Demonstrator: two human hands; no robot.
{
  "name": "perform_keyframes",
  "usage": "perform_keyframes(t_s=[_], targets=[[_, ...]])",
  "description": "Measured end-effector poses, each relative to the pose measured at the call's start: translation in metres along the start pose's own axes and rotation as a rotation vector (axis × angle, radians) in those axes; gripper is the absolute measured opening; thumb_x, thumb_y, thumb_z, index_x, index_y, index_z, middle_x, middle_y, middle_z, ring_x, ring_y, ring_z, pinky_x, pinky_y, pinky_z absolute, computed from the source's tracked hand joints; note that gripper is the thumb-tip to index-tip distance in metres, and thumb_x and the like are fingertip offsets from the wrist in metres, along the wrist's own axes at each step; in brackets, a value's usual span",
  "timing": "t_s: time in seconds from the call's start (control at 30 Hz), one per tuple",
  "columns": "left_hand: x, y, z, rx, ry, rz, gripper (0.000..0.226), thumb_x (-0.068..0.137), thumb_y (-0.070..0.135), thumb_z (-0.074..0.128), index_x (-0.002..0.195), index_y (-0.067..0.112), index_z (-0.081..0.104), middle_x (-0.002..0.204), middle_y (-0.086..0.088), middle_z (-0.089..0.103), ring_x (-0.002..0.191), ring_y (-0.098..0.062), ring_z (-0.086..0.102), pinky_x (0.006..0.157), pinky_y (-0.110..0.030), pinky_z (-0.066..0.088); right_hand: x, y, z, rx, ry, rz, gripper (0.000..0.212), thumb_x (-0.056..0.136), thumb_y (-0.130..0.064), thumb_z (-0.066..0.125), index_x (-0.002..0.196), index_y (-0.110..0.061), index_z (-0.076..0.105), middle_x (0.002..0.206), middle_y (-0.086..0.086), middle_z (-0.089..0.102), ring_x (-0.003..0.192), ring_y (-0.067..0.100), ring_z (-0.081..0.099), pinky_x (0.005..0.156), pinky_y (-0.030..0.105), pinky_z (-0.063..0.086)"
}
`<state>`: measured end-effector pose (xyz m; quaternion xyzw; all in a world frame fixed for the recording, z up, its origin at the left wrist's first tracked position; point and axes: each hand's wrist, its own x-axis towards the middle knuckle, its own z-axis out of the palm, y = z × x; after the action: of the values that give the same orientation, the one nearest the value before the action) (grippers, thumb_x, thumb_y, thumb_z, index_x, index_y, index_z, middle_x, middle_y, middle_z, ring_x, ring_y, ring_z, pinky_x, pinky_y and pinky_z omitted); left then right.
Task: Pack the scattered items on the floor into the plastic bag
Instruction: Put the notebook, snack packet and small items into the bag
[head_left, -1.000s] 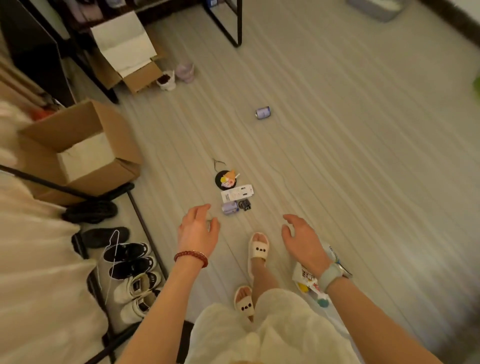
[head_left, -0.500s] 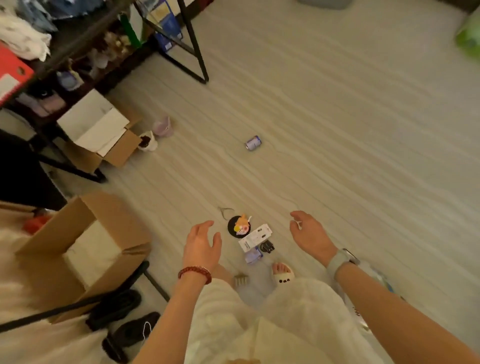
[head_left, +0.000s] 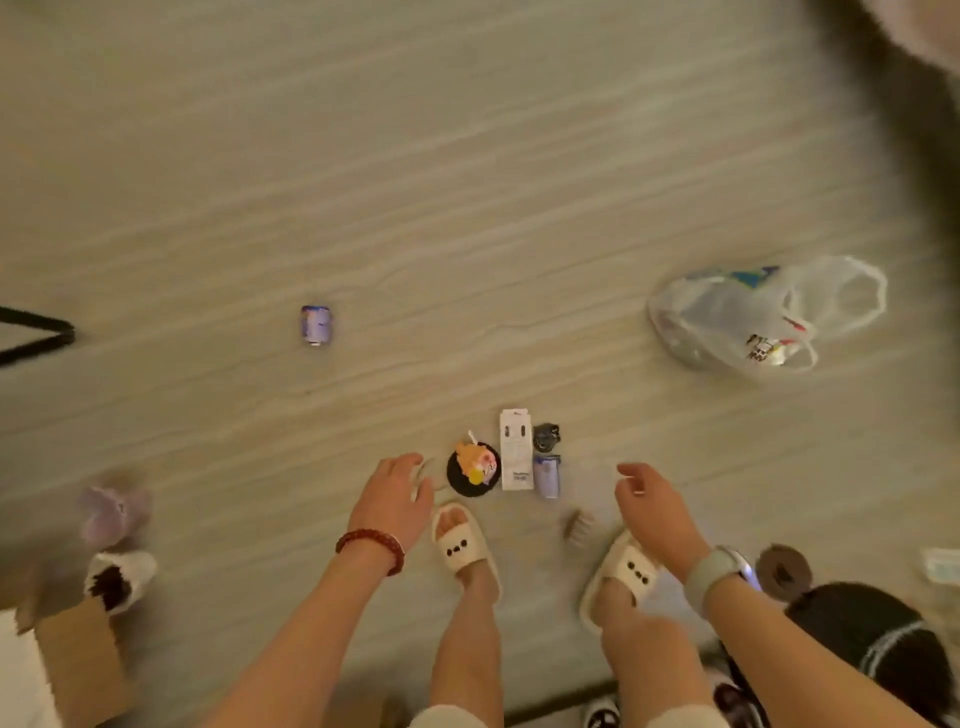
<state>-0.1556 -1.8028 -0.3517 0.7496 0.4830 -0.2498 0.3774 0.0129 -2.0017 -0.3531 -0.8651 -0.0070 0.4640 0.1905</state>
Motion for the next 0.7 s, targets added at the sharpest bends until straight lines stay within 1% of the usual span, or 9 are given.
perform_keyframes(t_s=[0.07, 0.13, 0.27, 0.4, 0.47, 0.53, 0.57, 0.6, 0.7], targets=[[0.035, -0.009, 0.029, 0.074, -0.084, 0.029, 0.039, 0.093, 0.023, 0.043, 0.131, 0.015, 0.041, 0.137, -0.009, 0.043, 0.120, -0.023, 0.048, 0.101, -0.032, 0.038, 0.020, 0.035, 0.024, 0.065, 0.051, 0.065, 0.035, 0.092, -0.010, 0.042, 0.126, -0.006, 0.049, 0.115, 0.021, 0.060, 0.091, 0.030, 0.055, 0.082, 0.034, 0.040], [0.069, -0.018, 0.067, 0.083, -0.162, -0.011, 0.040, 0.092, 0.023, 0.044, 0.131, 0.014, 0.041, 0.136, -0.010, 0.045, 0.120, -0.024, 0.048, 0.100, -0.033, 0.039, 0.045, 0.066, 0.050, 0.106, 0.072, 0.126, 0.036, 0.092, -0.010, 0.041, 0.127, -0.006, 0.048, 0.115, 0.022, 0.059, 0.102, 0.036, 0.055, 0.088, 0.037, 0.041], [0.138, -0.044, 0.152, 0.050, -0.181, -0.135, 0.039, 0.092, 0.020, 0.045, 0.128, 0.006, 0.043, 0.133, -0.014, 0.049, 0.120, -0.028, 0.047, 0.096, -0.031, 0.038, 0.109, 0.122, 0.118, 0.152, 0.033, 0.192, 0.039, 0.093, -0.014, 0.043, 0.130, -0.005, 0.043, 0.123, 0.020, 0.056, 0.113, 0.036, 0.053, 0.095, 0.039, 0.040], [0.228, -0.087, 0.249, 0.131, -0.091, -0.113, 0.043, 0.090, 0.025, 0.047, 0.126, 0.002, 0.043, 0.129, -0.020, 0.051, 0.117, -0.033, 0.048, 0.096, -0.038, 0.040, 0.210, 0.173, 0.199, 0.214, 0.028, 0.164, 0.051, 0.090, -0.019, 0.050, 0.136, -0.002, 0.035, 0.133, 0.022, 0.047, 0.118, 0.034, 0.050, 0.101, 0.040, 0.040], [0.271, -0.106, 0.293, 0.113, -0.033, -0.094, 0.050, 0.085, 0.034, 0.048, 0.124, 0.005, 0.043, 0.124, -0.017, 0.053, 0.110, -0.037, 0.051, 0.094, -0.042, 0.045, 0.259, 0.192, 0.233, 0.251, 0.052, 0.150, 0.063, 0.089, -0.027, 0.054, 0.141, -0.004, 0.026, 0.141, 0.019, 0.037, 0.127, 0.033, 0.041, 0.105, 0.041, 0.034], [0.307, -0.122, 0.327, 0.064, 0.043, -0.101, 0.062, 0.074, 0.046, 0.054, 0.125, 0.012, 0.042, 0.123, -0.010, 0.053, 0.109, -0.036, 0.052, 0.094, -0.046, 0.044, 0.303, 0.207, 0.262, 0.247, 0.072, 0.093, 0.076, 0.086, -0.032, 0.058, 0.144, -0.005, 0.017, 0.145, 0.018, 0.029, 0.133, 0.034, 0.032, 0.109, 0.042, 0.029], [0.324, -0.133, 0.341, 0.037, 0.083, -0.118, 0.070, 0.066, 0.051, 0.055, 0.124, 0.014, 0.043, 0.122, -0.012, 0.055, 0.108, -0.036, 0.052, 0.094, -0.048, 0.044, 0.321, 0.213, 0.274, 0.243, 0.073, 0.068, 0.081, 0.084, -0.034, 0.061, 0.144, -0.005, 0.015, 0.144, 0.019, 0.028, 0.133, 0.035, 0.030, 0.110, 0.042, 0.027], [0.335, -0.140, 0.351, 0.019, 0.118, -0.149, 0.075, 0.062, 0.052, 0.058, 0.123, 0.013, 0.042, 0.121, -0.015, 0.056, 0.108, -0.037, 0.052, 0.094, -0.049, 0.043, 0.335, 0.218, 0.285, 0.243, 0.073, 0.055, 0.084, 0.082, -0.034, 0.063, 0.144, -0.005, 0.014, 0.142, 0.021, 0.029, 0.132, 0.037, 0.031, 0.110, 0.042, 0.028], [0.347, -0.151, 0.365, 0.026, 0.208, -0.218, 0.083, 0.065, 0.040, 0.073, 0.128, 0.004, 0.035, 0.126, -0.021, 0.050, 0.118, -0.038, 0.045, 0.101, -0.048, 0.038, 0.356, 0.227, 0.304, 0.228, 0.123, 0.013, 0.084, 0.078, -0.031, 0.068, 0.141, -0.004, 0.019, 0.136, 0.021, 0.036, 0.125, 0.038, 0.035, 0.105, 0.041, 0.030]])
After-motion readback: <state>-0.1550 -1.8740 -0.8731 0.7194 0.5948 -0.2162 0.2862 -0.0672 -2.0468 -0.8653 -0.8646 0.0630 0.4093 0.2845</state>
